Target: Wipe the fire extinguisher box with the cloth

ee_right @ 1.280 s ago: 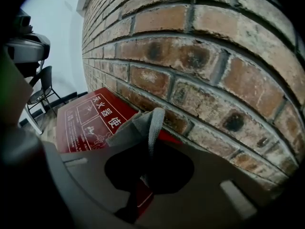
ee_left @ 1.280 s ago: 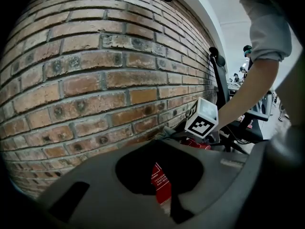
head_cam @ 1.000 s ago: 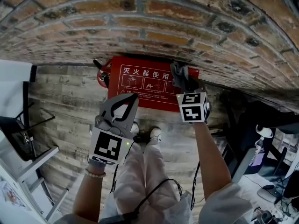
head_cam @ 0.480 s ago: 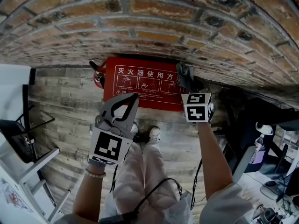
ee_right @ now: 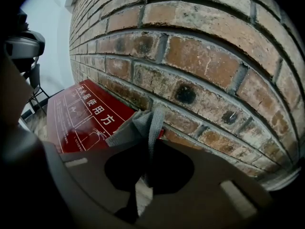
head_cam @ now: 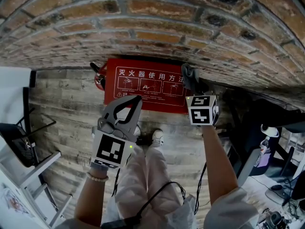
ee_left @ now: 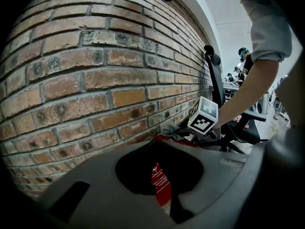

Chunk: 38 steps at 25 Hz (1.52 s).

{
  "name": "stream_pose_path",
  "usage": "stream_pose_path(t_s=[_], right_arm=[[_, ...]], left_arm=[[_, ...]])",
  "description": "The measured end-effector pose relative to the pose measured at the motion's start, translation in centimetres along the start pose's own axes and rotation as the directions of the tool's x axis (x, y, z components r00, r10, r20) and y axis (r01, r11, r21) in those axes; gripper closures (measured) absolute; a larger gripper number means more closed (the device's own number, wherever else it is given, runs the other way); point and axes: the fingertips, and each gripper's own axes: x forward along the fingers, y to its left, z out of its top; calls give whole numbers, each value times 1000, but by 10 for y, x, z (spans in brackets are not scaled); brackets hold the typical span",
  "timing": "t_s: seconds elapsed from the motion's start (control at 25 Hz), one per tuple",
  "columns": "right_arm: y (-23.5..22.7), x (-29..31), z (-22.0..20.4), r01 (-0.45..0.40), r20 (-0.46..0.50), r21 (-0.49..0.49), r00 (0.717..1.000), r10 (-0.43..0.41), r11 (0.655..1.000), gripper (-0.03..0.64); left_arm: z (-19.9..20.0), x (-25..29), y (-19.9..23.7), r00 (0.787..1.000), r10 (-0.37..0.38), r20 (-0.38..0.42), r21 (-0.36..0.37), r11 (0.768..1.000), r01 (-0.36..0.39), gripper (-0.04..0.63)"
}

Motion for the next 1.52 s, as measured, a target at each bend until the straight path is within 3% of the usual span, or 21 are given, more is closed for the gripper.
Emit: stream_pose_path(t_s=[0.6, 1.0, 1.24, 1.52], right_arm=[[0, -1, 1, 6, 5, 15, 1000, -6, 1000, 597], [7, -41, 33, -49, 79, 6, 996, 48, 999, 598], [39, -64, 57, -98, 125, -70, 986, 106, 993, 597], [108, -76, 82, -202, 163, -93, 963, 215, 975, 598]], left_arm=[[-6, -12, 8, 1000, 20, -6, 1, 1000, -20, 598], [-5, -39, 18, 999, 50, 10, -12, 999, -50, 598], [-13, -62, 33, 996, 88, 8, -26, 996, -88, 598], [-27, -93, 54, 989, 147, 8, -59, 988, -146, 598]])
